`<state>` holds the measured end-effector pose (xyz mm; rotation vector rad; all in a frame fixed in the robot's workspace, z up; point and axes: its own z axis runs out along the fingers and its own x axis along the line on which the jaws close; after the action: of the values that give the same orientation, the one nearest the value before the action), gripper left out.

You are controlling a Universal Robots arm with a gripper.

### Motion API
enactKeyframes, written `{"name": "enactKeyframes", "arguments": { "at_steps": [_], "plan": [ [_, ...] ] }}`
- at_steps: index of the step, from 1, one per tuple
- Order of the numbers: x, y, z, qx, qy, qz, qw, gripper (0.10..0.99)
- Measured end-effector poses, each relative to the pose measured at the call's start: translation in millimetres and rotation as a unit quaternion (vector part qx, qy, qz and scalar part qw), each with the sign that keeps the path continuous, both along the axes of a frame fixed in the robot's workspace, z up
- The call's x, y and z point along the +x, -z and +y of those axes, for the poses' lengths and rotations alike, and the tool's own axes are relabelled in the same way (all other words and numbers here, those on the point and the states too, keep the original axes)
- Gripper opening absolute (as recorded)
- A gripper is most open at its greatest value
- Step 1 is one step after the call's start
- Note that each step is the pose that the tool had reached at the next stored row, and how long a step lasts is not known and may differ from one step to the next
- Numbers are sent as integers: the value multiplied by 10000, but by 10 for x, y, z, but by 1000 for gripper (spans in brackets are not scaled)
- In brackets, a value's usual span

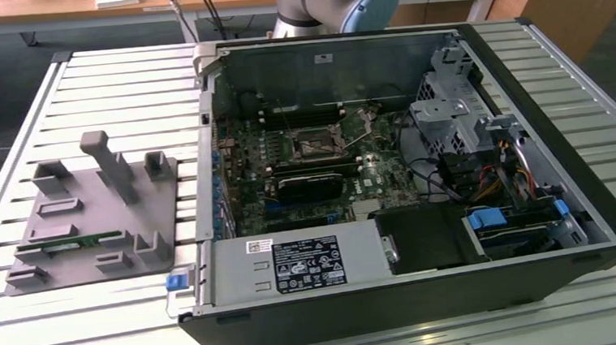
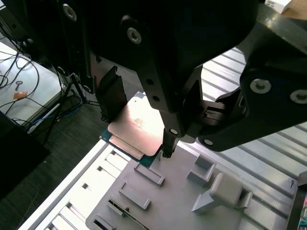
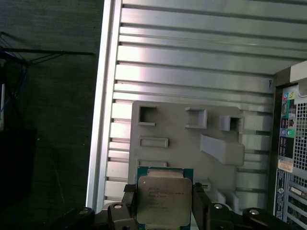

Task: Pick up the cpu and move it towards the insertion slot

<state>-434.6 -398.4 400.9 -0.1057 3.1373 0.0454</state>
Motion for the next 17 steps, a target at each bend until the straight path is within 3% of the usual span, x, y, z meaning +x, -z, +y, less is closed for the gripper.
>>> {"name": "enactKeyframes", "arguments": {
  "at_steps": [3, 17],
  "plan": [
    [4, -50, -1, 0, -1, -1, 10000, 549],
    [147, -51, -1, 0, -1, 0, 10000, 549]
  ]
}}
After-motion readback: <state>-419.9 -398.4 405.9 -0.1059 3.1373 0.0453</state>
